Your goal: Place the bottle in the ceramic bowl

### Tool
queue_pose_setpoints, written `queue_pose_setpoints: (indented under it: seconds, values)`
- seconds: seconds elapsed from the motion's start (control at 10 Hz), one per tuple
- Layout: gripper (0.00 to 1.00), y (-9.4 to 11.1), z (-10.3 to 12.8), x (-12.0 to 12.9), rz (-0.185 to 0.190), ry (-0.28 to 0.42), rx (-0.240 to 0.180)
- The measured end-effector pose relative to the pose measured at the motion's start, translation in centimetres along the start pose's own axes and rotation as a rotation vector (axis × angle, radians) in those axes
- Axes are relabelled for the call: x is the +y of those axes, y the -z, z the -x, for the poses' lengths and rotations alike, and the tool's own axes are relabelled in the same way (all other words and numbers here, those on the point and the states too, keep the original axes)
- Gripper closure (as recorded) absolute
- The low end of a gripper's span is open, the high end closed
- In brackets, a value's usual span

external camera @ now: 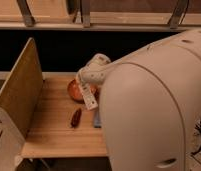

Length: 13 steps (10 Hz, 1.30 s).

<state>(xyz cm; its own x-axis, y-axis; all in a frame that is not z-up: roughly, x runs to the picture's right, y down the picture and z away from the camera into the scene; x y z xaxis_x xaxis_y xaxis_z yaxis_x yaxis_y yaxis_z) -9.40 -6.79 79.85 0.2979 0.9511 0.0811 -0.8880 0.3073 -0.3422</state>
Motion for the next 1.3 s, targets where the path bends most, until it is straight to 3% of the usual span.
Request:
queue_pose_setpoints:
  seconds: [0.5, 0.9, 1.3]
  values:
    - [1.00, -0.2, 0.4, -0.4, -0.001, -0.009, -0.009]
    - [1.00, -2.7, 3.9, -3.4, -0.028, 0.001, -0.052]
    - [1.00, -5.7, 6.3, -3.7, 0.028, -0.002, -0.084]
